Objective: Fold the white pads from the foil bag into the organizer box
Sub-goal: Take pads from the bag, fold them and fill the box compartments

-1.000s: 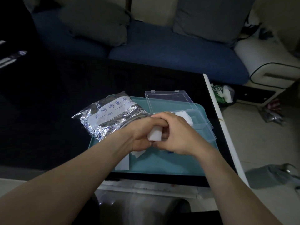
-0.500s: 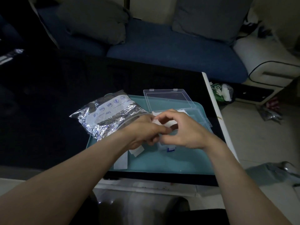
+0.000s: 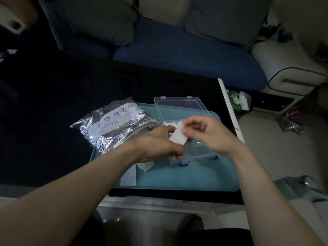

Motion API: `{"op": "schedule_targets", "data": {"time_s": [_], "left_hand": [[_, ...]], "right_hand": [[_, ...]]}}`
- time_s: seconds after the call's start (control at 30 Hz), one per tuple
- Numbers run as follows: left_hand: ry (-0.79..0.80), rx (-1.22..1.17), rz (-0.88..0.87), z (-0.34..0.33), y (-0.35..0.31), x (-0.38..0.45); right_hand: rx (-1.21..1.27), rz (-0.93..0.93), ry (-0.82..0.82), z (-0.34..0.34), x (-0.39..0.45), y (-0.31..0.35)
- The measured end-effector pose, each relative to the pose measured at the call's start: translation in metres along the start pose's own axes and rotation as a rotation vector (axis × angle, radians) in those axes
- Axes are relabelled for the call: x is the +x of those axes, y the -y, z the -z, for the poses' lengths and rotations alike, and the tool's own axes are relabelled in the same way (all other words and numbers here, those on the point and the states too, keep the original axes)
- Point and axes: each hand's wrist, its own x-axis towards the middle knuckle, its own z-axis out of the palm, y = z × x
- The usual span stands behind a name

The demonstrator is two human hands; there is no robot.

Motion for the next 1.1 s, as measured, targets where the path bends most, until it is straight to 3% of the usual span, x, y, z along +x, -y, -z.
{"op": "schedule_targets", "data": {"time_s": [0.07, 0.13, 0.23, 0.4, 0.77, 0.87, 0.97, 1.1], "left_hand": [[-0.101, 0.154, -0.085, 0.001, 0.003, 0.004], [-0.264, 0.512, -0.215, 0.004, 0.006, 0.007], [-0.278, 0.916, -0.369, 0.009, 0.014, 0.01], [-0.183, 1.174, -0.292, 0.005, 0.022, 0.015], [-0.211, 1.161, -0.306, 0.013, 0.02, 0.015], [-0.305, 1.091, -0.412, 0.016, 0.016, 0.013], [-0.448, 1.008, -0.545, 0.02, 0.007, 0.009], [-0.628, 0.982, -0.6, 0.037, -0.008, -0.002]], "right_hand": [[-0.005, 0.029, -0.287, 0.013, 0.005, -0.005], [-0.097, 0.035, -0.479, 0.029, 0.009, -0.015], [-0.204, -0.024, -0.475, 0.033, 0.021, -0.037], [-0.386, -0.033, -0.375, 0.01, 0.041, -0.043], [-0.782, -0.002, -0.367, -0.004, 0.048, -0.039], [-0.838, -0.058, -0.242, -0.005, 0.04, -0.034], [-0.856, -0.106, -0.239, -0.009, 0.041, -0.032], [-0.98, -0.189, -0.226, -0.015, 0.043, -0.027]]}}
